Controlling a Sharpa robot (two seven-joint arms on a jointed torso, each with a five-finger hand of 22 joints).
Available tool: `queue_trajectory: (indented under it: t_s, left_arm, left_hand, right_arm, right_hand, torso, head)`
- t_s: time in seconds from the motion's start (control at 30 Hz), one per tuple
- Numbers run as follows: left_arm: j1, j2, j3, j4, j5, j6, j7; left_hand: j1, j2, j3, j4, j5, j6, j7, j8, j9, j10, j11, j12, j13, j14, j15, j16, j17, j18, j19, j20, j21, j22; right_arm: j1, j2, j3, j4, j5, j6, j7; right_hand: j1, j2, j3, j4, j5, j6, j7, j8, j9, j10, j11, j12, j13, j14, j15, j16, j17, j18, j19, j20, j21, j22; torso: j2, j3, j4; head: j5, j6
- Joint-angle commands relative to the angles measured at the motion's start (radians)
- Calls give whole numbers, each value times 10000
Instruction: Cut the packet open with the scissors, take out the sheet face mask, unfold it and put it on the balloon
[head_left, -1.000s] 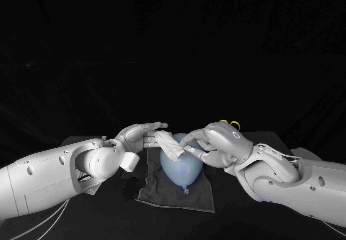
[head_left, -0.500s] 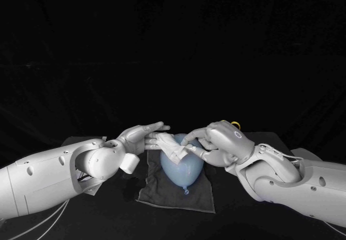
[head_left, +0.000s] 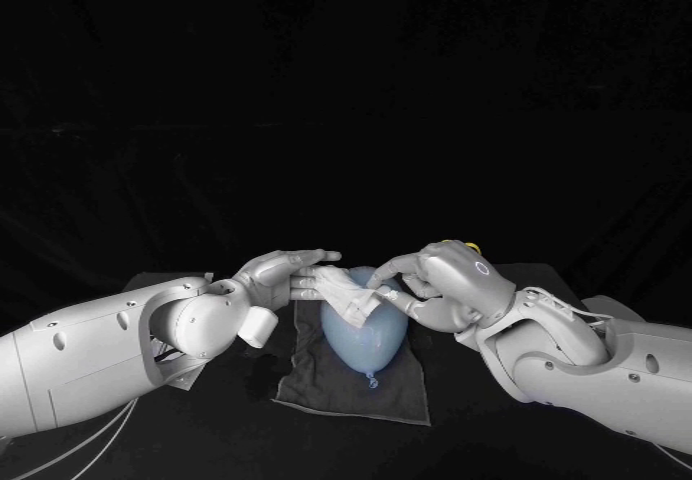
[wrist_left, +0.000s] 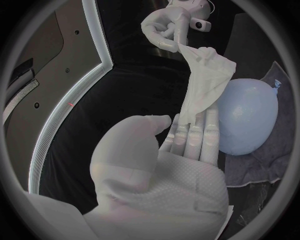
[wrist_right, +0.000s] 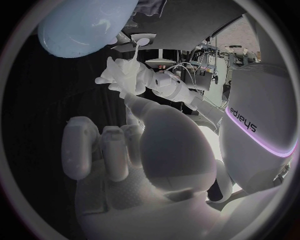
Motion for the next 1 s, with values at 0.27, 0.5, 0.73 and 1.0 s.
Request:
queue_trajectory:
  t_s: [0.27,0.5,0.73,1.0]
  left_arm:
    - [9,20,8,-25,168,1742,361]
    - [9,24,8,-42,183,2219,353]
    - [8,34,8,-71,186,2708,408]
    - [7,49,8,-102,187,2878,474]
  left_hand:
    - [-512,-299,1306,-326,14,-935,1272,-288,-288,-1589,372,-37,0,-1289,455,-889,-419,129,-1012,442,-635,9]
    - [-754,-658,993,-405,18,-1079,1276,-236,-300,-1774,401,-30,4,-1425,498,-1011,-512,117,-1144,474,-692,11]
    - [-390,-432,2032,-1278,18,-1354,1301,-219,-370,-2228,475,-25,4,-1820,599,-1182,-730,52,-1578,502,-734,3]
    - [-253,-143,3697,-2585,15,-1414,1326,-72,-425,-2800,537,-32,-10,-2262,699,-1169,-1024,-95,-2841,510,-772,-39]
  right_arm:
    - [-1,-10,12,-48,-125,-140,-216]
    - [-1,3,22,-128,-157,-249,-330]
    - [2,-5,34,-212,-167,-303,-363]
    - [4,-30,47,-201,-170,-349,-354]
  right_hand:
    - [-109,20,63,19,28,47,13,85,318,797,-20,41,2231,1045,-59,53,2627,-75,228,-35,38,2028]
    - [-109,20,63,19,28,47,13,85,318,797,-20,41,2231,1045,-59,53,2627,-75,228,-35,38,2028]
    - [-113,16,73,12,28,40,11,97,331,795,-22,36,2228,1045,-61,53,2627,-72,224,-36,25,2025]
    - [-113,16,73,12,28,40,11,97,331,795,-22,36,2228,1045,-61,53,2627,-72,224,-36,25,2025]
  torso:
    - [12,-1,7]
    - [3,4,5]
    - [4,1,3]
    - [8,5,4]
  head:
    - [-40,41]
    - [-58,23]
    - [-71,34]
    - [-62,16]
